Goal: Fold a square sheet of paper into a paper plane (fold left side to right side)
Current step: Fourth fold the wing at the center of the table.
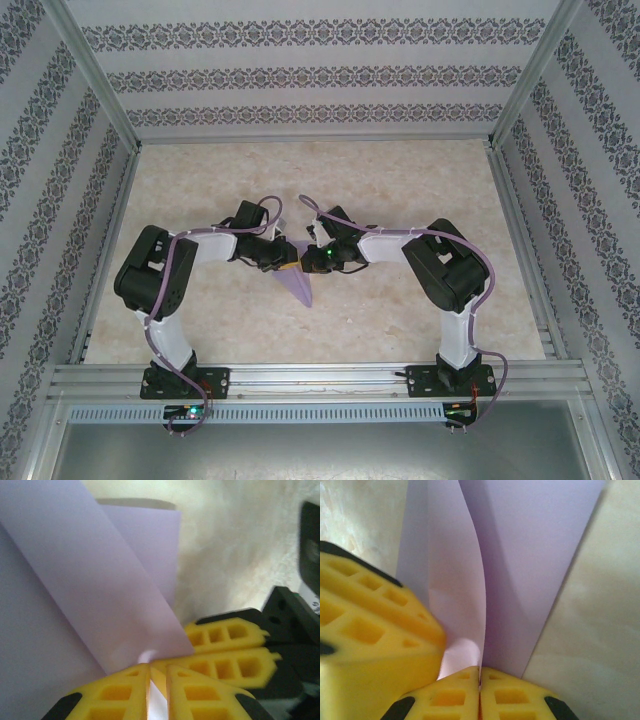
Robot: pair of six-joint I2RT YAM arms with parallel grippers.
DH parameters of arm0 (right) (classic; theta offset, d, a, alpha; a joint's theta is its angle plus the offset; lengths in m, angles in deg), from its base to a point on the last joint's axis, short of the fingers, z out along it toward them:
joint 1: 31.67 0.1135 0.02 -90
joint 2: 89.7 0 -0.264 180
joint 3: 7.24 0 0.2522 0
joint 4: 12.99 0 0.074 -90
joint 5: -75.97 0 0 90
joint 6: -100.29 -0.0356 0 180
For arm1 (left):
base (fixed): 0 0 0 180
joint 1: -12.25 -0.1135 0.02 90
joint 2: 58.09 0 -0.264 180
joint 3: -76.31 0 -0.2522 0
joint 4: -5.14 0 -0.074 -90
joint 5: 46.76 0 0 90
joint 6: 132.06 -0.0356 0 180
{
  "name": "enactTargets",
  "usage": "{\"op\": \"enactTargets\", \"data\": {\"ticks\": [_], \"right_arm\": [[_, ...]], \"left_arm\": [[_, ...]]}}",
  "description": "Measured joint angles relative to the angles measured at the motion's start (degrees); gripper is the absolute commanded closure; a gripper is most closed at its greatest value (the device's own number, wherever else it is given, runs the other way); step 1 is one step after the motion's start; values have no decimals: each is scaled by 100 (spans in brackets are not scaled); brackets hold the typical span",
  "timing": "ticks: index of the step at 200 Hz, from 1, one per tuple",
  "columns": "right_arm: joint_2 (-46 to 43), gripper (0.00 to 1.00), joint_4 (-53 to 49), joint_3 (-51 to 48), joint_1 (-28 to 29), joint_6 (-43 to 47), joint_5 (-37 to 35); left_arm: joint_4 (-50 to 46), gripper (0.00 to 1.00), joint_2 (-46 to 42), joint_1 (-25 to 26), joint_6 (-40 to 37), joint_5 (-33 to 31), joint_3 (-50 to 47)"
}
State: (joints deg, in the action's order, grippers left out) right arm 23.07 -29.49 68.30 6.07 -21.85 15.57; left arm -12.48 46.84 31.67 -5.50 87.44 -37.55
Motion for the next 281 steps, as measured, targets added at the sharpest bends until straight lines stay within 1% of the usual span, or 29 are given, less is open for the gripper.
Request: {"op": "enactTargets", "data": {"ticks": [49,119,195,242,268,281], "right_arm": [[7,92,-9,11,0,2,2],[-2,90,-22,11,-4,50,2],[-92,79,-101,13,-70,50,201],[-417,72,-201,7,-240,42,286],[-750,72,-216,-90,-317,42,289],[-960,77,-214,-199,-350,31,302]], "left_arm": [[-31,85,127,9,-122,-175,15],[-68,86,122,13,-234,-212,17],[-76,86,120,13,-297,-243,17],[-76,87,120,13,-299,-245,15],[-76,87,120,13,-297,-245,15],[-76,87,120,13,-299,-247,15]]}}
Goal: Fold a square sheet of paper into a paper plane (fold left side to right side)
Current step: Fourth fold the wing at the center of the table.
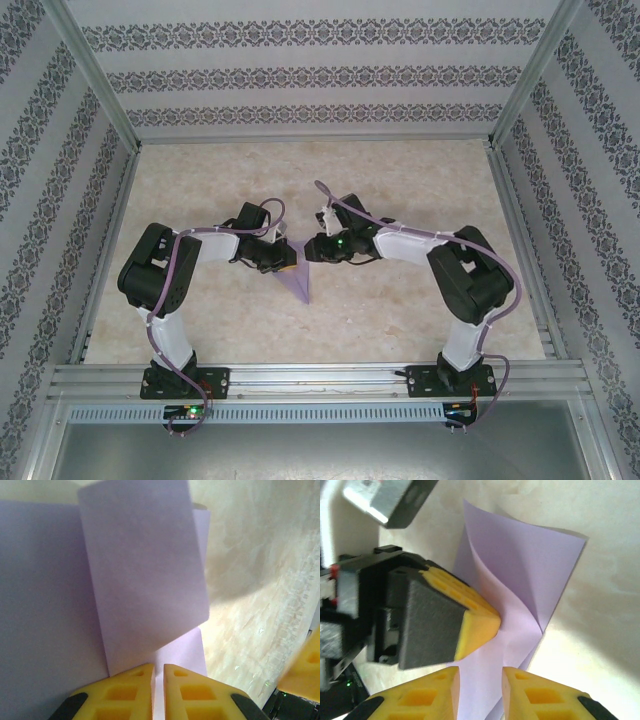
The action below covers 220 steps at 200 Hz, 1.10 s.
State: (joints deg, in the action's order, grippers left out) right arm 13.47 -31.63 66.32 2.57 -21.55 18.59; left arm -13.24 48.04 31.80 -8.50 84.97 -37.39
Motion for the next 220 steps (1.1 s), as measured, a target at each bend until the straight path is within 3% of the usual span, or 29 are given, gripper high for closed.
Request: {"op": "enactTargets", "data": {"ticks": [59,123,220], "right_arm": [[-597,97,262,-710,251,-424,398],[-356,98,1167,-1154,839,-1185,758],[-17,98,1956,-1517,876,-1646,776]], "left_arm": [[0,87,0,0,2,0,0],[0,87,0,0,0,0,0],[-2,87,0,-4,0,0,0]]}}
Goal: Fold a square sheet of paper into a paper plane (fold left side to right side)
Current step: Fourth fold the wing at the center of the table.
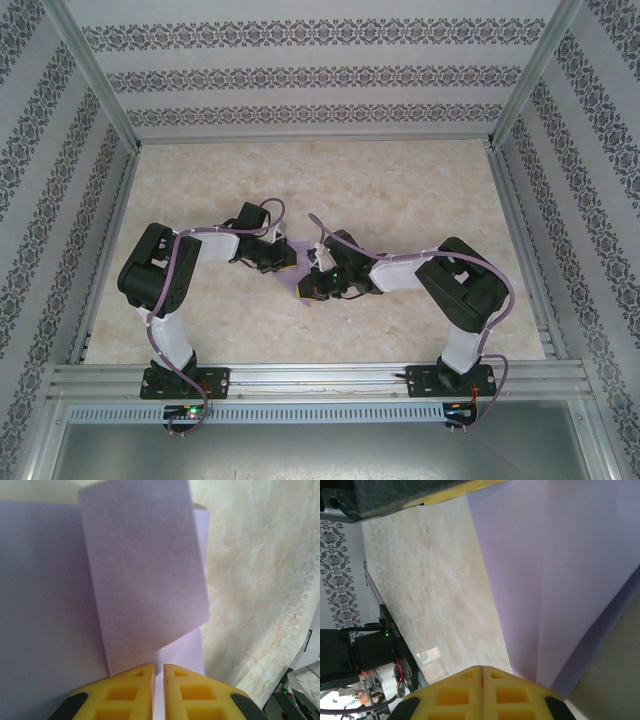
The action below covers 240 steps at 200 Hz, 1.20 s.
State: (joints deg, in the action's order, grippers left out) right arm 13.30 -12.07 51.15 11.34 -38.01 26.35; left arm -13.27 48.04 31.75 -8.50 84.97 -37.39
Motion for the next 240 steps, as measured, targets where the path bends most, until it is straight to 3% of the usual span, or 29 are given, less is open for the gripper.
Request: {"op": "enactTargets", "data": {"ticks": [240], "right_arm": [[348,99,125,0,116,9,-66]], "left_arm": [[-4,87,0,0,-20,0,0]]}}
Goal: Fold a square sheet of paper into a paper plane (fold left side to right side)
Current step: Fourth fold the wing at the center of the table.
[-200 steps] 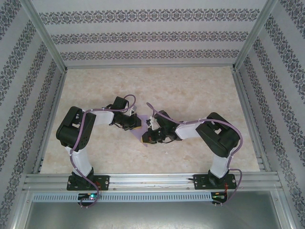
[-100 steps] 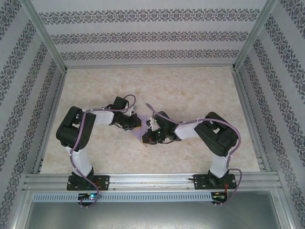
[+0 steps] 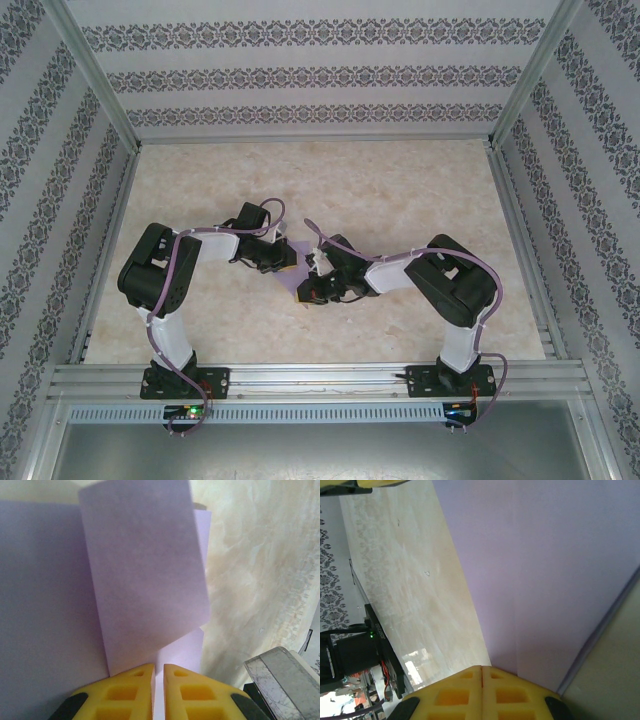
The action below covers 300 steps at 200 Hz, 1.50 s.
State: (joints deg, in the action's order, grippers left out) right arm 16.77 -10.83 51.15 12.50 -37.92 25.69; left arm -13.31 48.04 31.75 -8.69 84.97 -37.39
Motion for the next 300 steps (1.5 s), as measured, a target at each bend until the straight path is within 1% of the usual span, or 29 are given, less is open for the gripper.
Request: {"op": "enactTargets", "data": {"ticks": [100,169,193,216,253,275,300], "right_arm": [[-101,99,-372,96,149,229,-297],[-341,99,-605,-103,223,229,-341],[-531,99,-815,-212,251,229,-319],[-887,99,-966,-286,240,227,-273],[-1414,100,-942,-289,13,227,-201],[-1351,100,-925,-212,-74,229,-275],[-1029,100,-922,66,-79,245,-400]], "left_arm": [[0,87,0,-7,0,0,0],[-2,87,0,-7,0,-2,0],[-2,87,0,-7,0,-2,0],[-7,87,-11,-9,0,-37,0],[-11,87,-37,-11,0,-114,-2],[-11,87,-44,-11,0,-133,-7],[-11,87,-44,-11,0,-133,-7]]}}
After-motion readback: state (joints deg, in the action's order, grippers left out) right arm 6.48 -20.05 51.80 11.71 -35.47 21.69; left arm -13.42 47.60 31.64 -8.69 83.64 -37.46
